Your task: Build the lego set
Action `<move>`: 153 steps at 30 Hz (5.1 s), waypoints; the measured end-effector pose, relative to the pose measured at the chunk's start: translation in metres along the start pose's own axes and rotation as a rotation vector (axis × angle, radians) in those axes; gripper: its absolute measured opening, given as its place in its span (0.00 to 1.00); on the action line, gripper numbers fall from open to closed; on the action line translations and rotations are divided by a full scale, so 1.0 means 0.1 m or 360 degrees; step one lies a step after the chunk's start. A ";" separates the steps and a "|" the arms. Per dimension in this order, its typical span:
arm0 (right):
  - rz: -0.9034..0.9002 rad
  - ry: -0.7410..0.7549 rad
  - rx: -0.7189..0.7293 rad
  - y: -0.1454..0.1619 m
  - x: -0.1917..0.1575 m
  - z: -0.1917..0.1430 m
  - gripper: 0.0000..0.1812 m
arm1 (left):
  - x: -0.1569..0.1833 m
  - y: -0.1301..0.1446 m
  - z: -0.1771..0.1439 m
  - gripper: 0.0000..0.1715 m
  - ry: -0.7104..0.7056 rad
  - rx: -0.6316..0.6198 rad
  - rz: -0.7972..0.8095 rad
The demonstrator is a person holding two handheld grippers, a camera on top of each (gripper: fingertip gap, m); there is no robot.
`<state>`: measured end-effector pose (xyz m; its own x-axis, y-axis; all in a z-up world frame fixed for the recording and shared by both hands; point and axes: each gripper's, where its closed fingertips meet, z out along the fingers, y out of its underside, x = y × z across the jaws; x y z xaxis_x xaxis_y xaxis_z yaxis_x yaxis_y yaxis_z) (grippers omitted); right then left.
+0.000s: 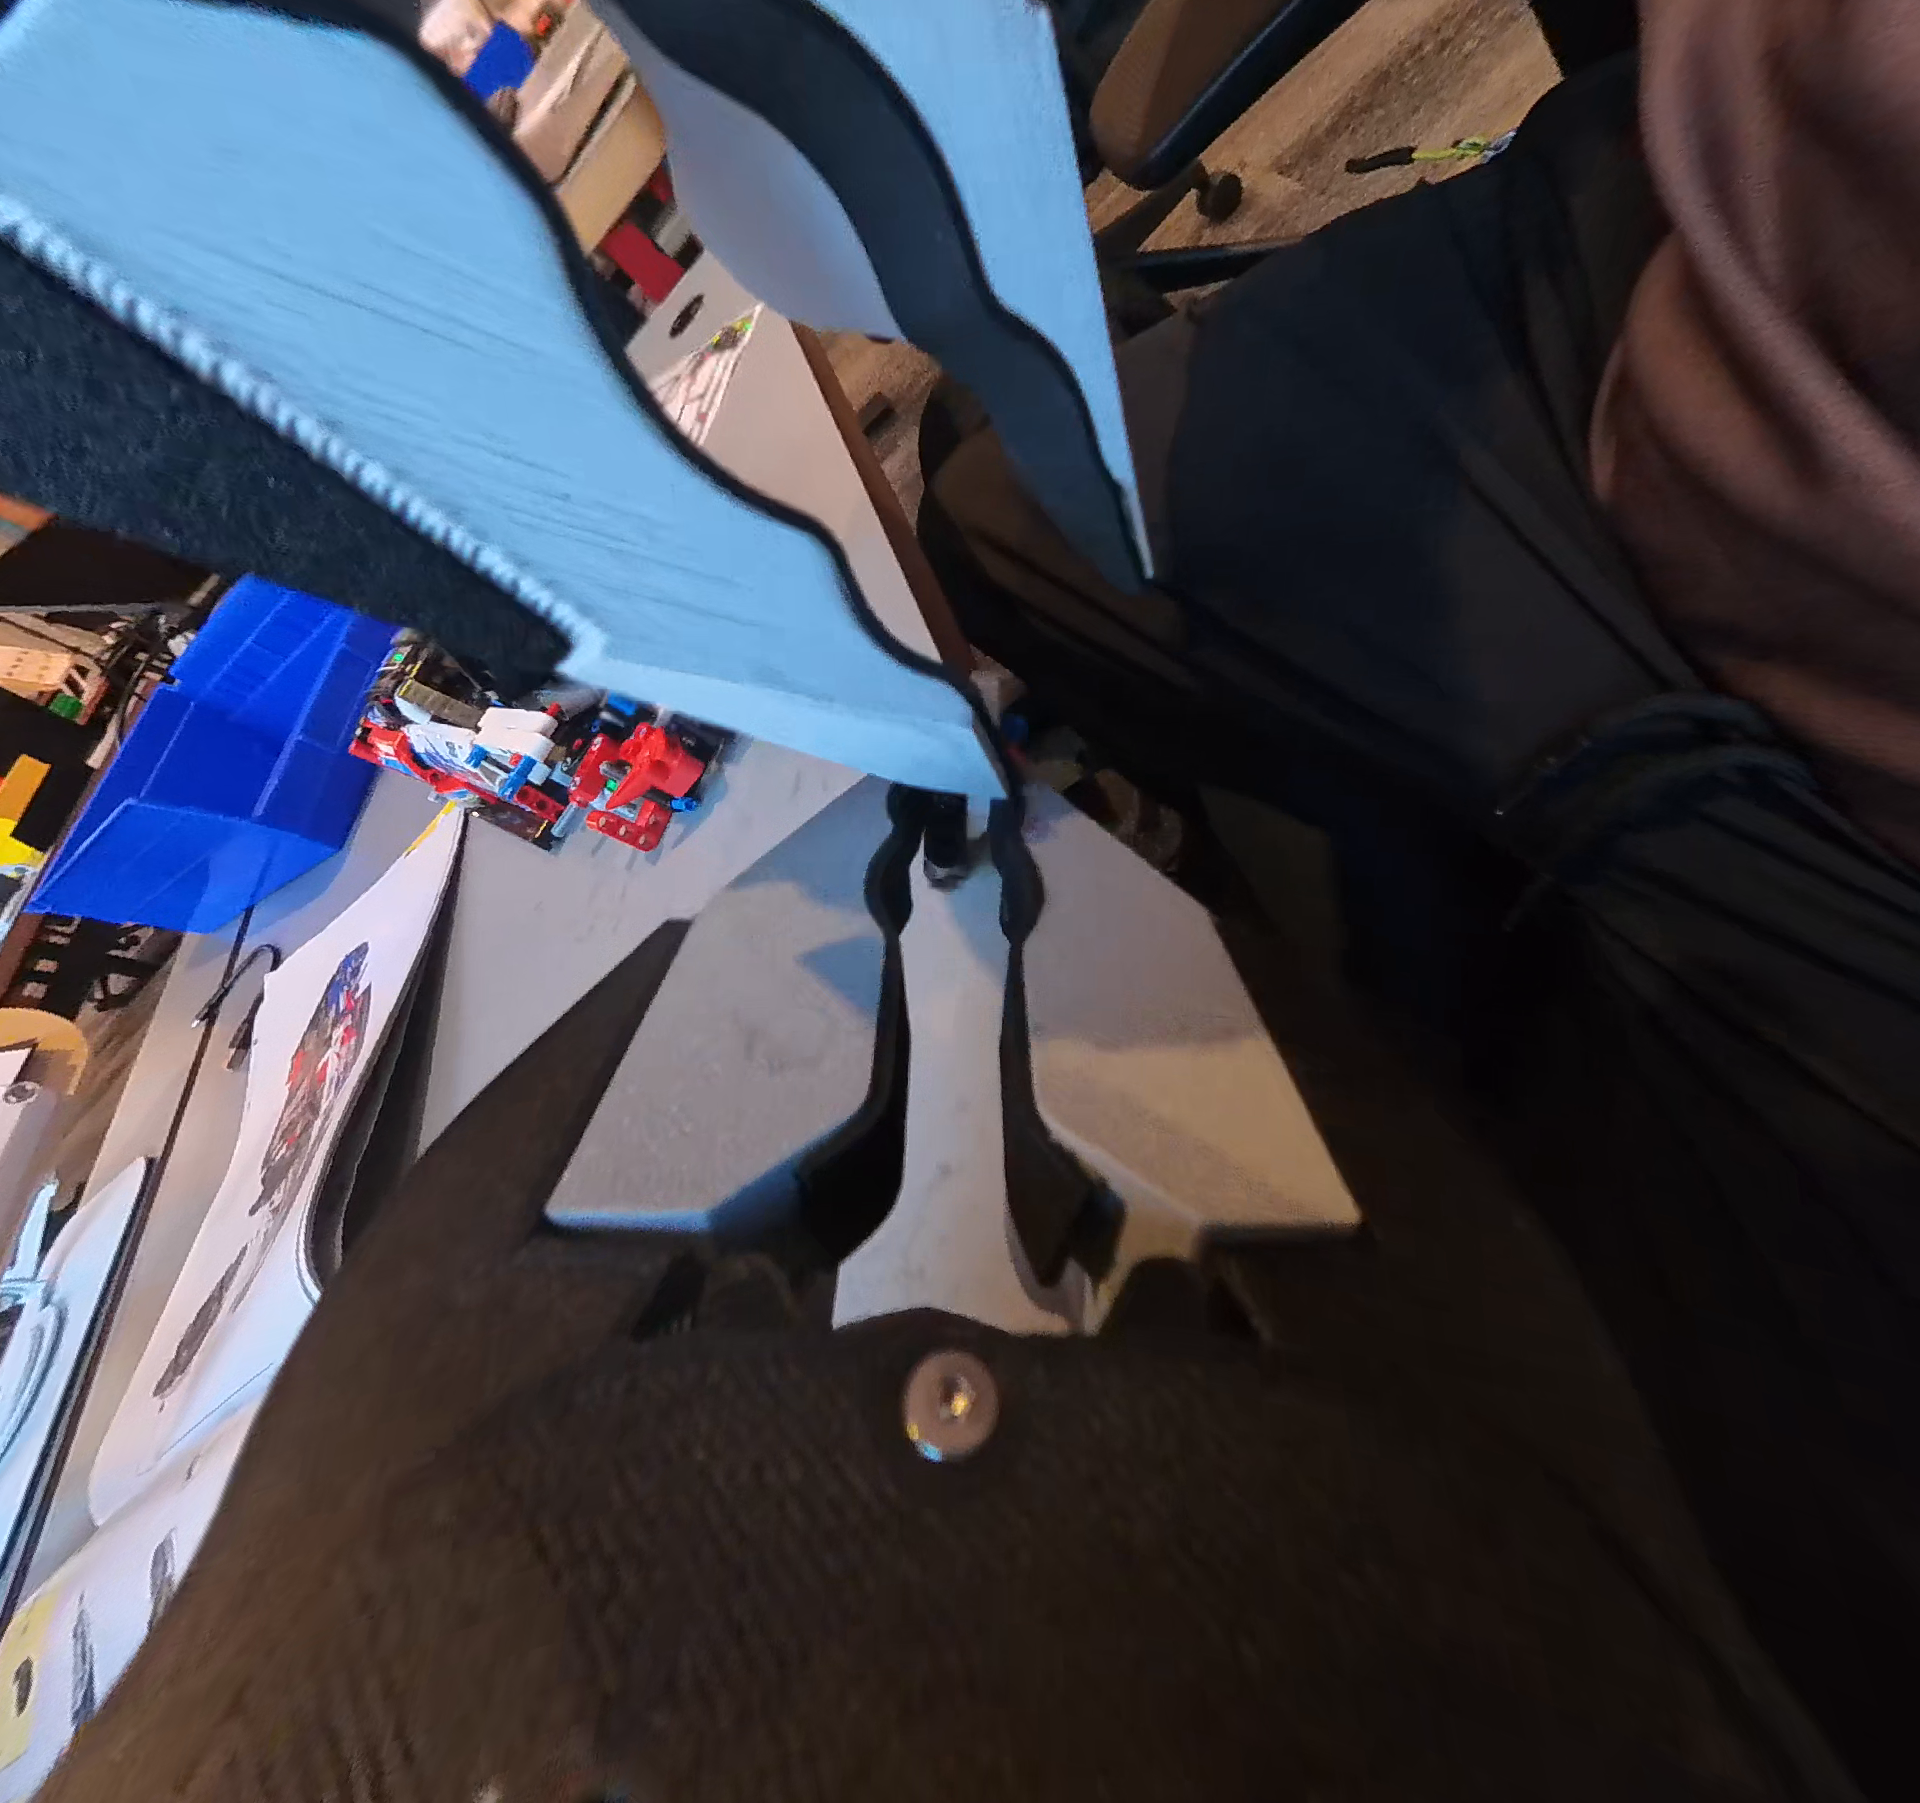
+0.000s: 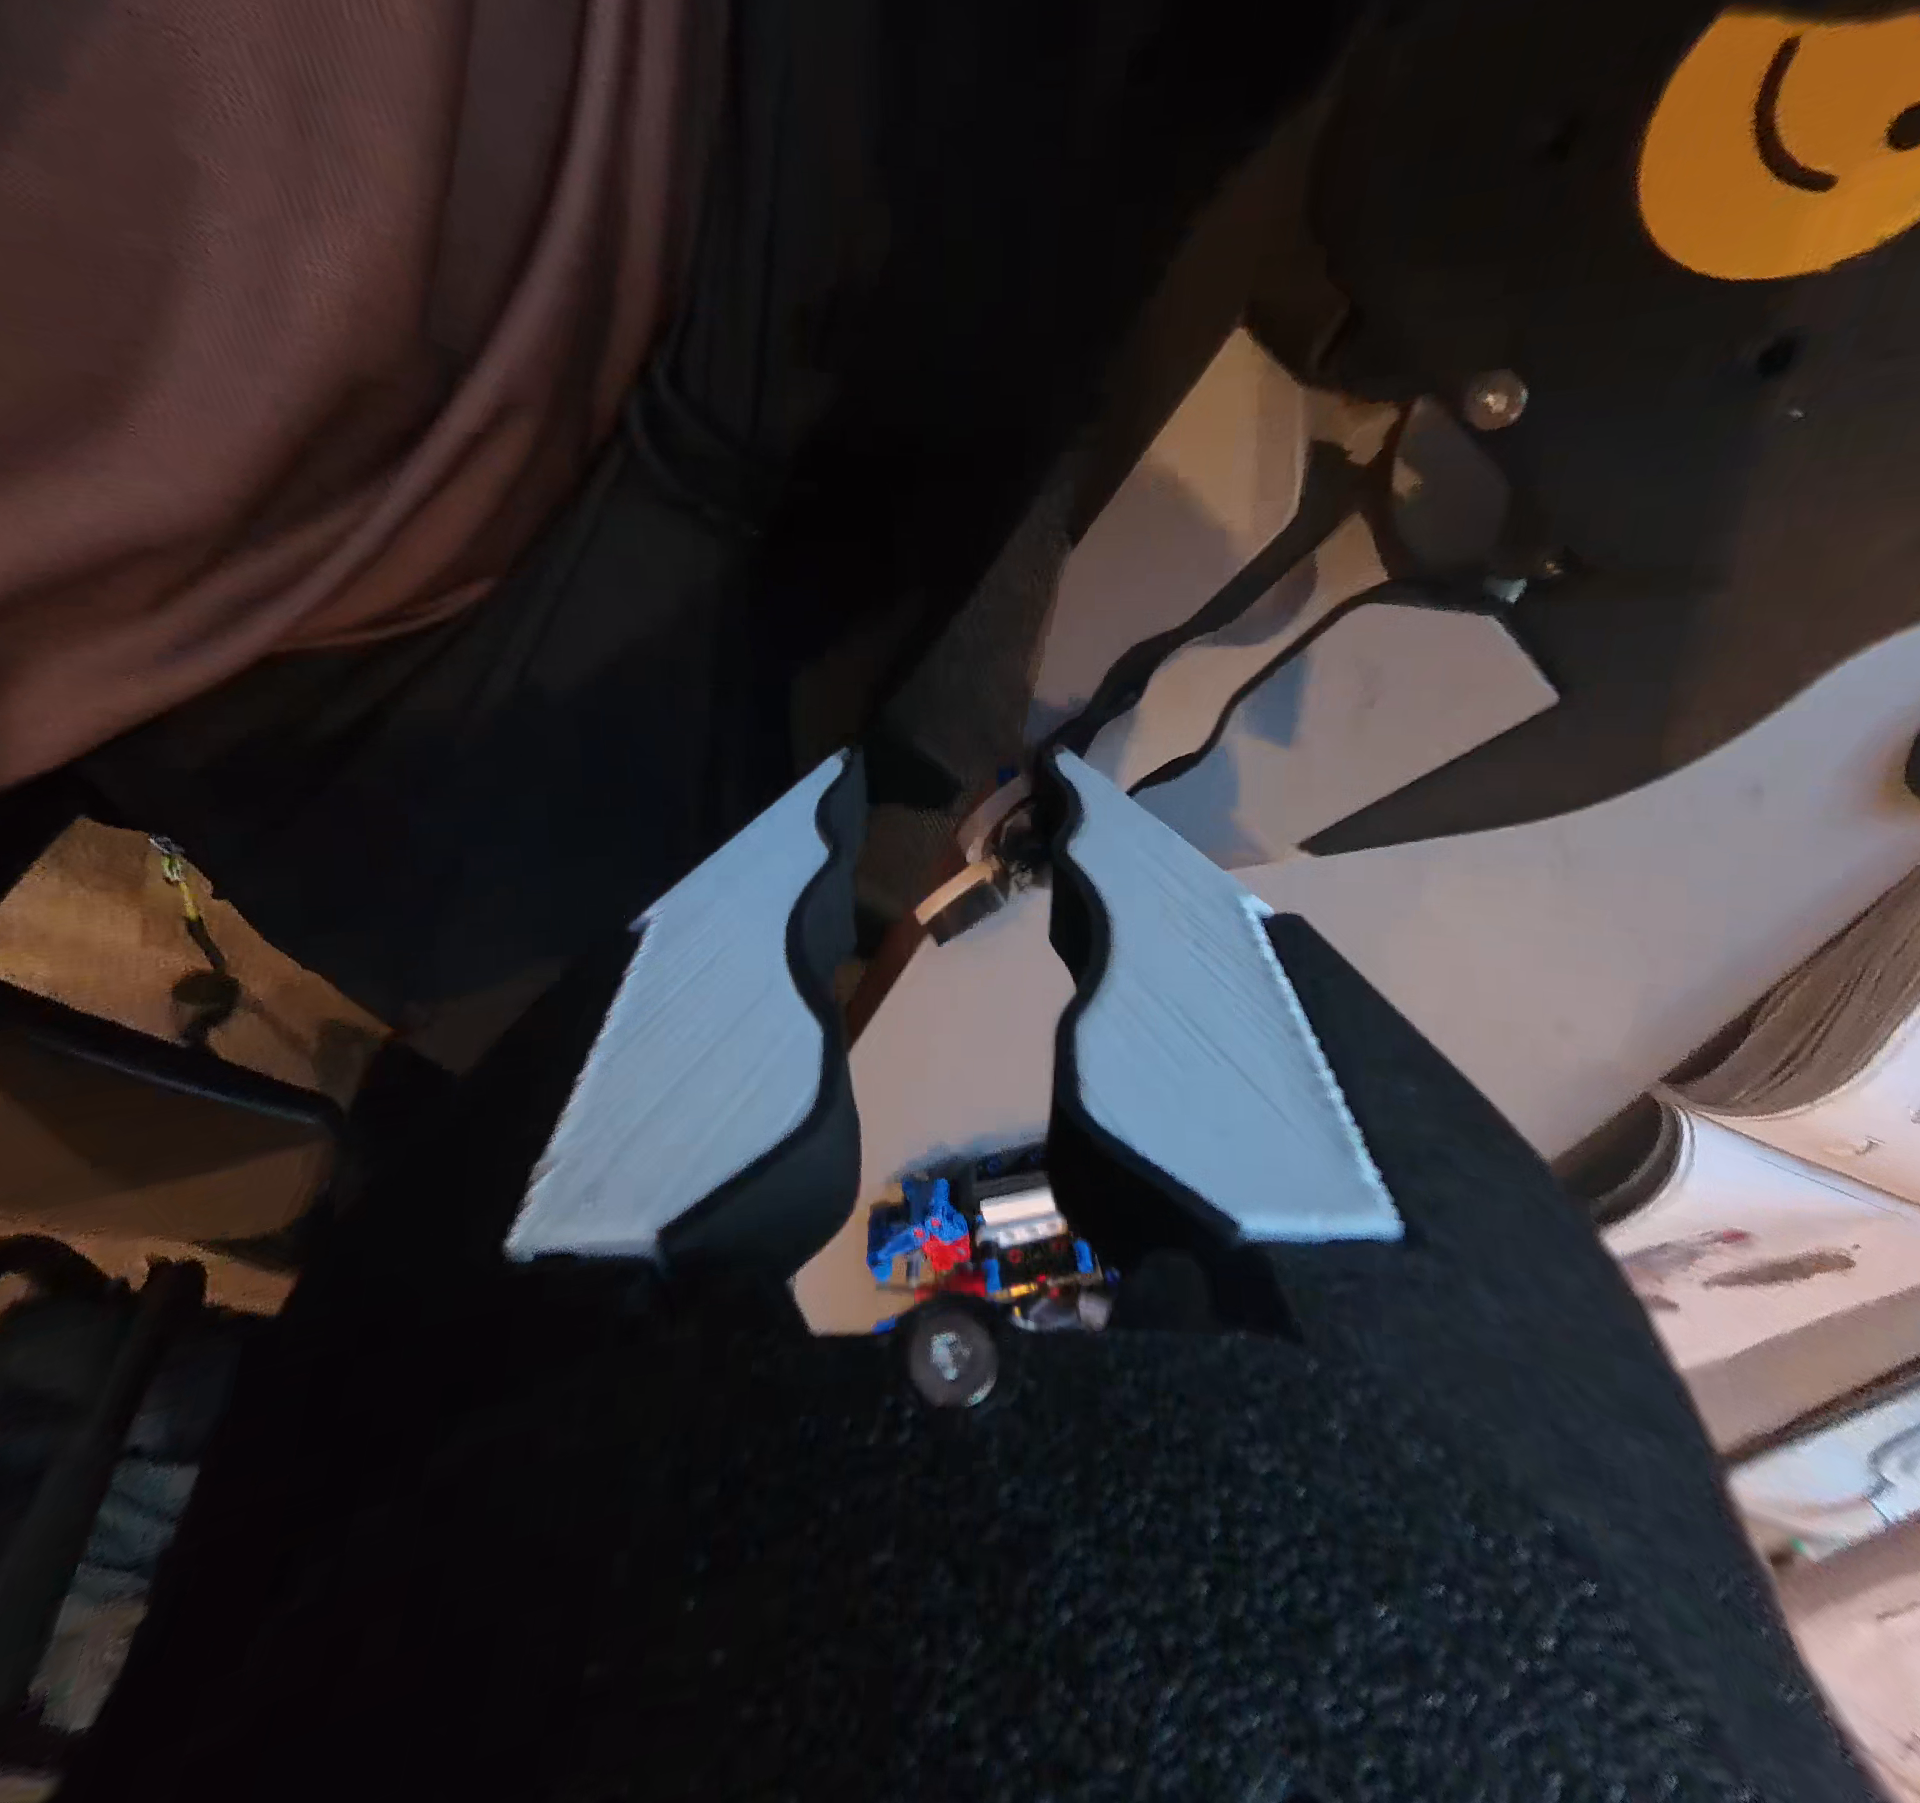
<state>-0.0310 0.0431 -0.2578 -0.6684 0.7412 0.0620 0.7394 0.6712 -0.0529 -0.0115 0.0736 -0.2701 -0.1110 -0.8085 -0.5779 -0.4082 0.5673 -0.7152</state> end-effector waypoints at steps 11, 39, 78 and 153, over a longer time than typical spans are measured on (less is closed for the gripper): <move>0.0499 0.0521 0.0792 0.03 0.21 -0.82 0.19 | -0.25 -0.22 -0.29 0.06 -0.0175 0.0376 -0.0107; 0.0651 0.1651 0.0588 0.68 0.69 -0.08 0.07 | -0.39 0.22 -0.75 0.33 -0.0396 -0.0217 -0.0225; 0.2261 0.1866 0.1536 2.87 -0.99 -1.17 0.20 | -0.36 0.62 -0.83 0.44 -0.0731 -0.0644 -0.0920; 0.3259 0.0887 0.2281 3.53 -1.84 0.19 0.25 | 0.38 -0.70 1.90 0.49 0.0149 -0.0027 -0.1184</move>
<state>0.3510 0.1438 -0.3071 0.6075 0.2584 -0.7511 -0.4609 -0.6555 -0.5982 0.1855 0.0329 -0.3164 0.1234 -0.9880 0.0926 -0.4196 -0.1365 -0.8974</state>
